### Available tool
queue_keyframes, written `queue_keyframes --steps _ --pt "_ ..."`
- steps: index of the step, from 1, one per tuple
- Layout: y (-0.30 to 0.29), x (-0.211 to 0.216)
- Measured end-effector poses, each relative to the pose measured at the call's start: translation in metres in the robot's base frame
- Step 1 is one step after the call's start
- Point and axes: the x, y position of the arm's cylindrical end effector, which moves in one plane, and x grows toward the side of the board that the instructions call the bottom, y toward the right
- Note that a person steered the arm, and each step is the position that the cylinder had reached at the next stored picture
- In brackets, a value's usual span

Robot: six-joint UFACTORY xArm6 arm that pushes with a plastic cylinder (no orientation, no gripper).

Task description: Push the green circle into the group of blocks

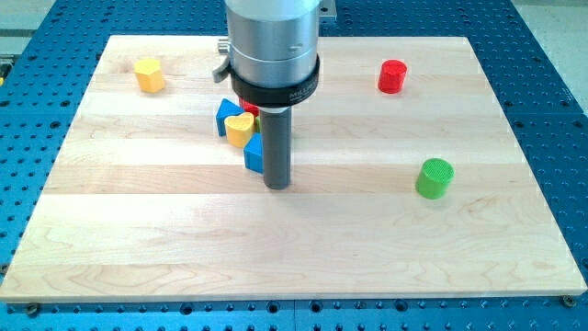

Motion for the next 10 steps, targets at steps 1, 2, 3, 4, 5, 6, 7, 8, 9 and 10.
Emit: queue_keyframes --steps 1,2,3,4,5,6,7,8,9,10 --pt "-0.001 -0.009" --pt "-0.011 -0.014" --pt "-0.011 -0.012" --pt "0.035 -0.016" --pt "0.114 -0.028" --pt "0.213 -0.041" --pt "0.296 -0.023" --pt "0.241 0.002" --pt "0.153 -0.002" --pt "0.064 -0.002"
